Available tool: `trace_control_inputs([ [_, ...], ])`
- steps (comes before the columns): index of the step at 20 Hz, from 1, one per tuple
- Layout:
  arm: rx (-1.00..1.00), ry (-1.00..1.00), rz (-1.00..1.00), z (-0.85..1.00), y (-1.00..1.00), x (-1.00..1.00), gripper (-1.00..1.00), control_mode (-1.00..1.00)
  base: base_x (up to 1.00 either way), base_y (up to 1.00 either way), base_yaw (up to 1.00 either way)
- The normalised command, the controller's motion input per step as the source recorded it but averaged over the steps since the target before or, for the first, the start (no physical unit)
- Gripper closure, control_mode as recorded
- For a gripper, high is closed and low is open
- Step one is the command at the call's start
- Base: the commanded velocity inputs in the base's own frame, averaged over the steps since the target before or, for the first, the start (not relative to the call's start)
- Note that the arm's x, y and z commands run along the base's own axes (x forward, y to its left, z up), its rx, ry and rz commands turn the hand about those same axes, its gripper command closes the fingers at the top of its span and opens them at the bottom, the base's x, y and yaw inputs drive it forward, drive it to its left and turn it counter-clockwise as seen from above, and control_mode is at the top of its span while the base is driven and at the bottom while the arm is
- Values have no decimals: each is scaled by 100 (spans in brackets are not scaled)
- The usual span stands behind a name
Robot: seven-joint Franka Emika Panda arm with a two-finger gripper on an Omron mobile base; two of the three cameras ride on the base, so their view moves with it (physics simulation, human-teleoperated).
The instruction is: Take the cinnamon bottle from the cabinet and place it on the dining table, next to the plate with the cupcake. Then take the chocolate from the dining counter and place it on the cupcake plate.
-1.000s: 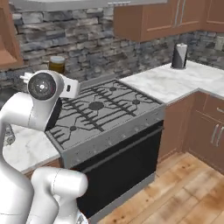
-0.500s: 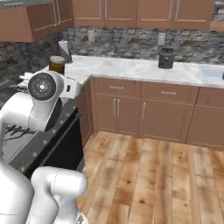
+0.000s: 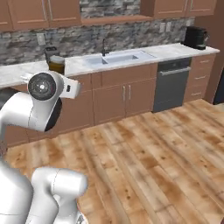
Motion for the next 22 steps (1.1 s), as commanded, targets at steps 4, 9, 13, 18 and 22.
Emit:
trace_control_inputs([
  [4,0,0,0,0,0,0,100,100,0,0,-100],
  [9,0,0,0,0,0,0,100,100,1,0,-99],
  [13,0,0,0,0,0,0,100,100,9,0,-90],
  [18,0,0,0,0,0,0,100,100,54,9,-53],
  [22,0,0,0,0,0,0,100,100,58,-15,-19],
])
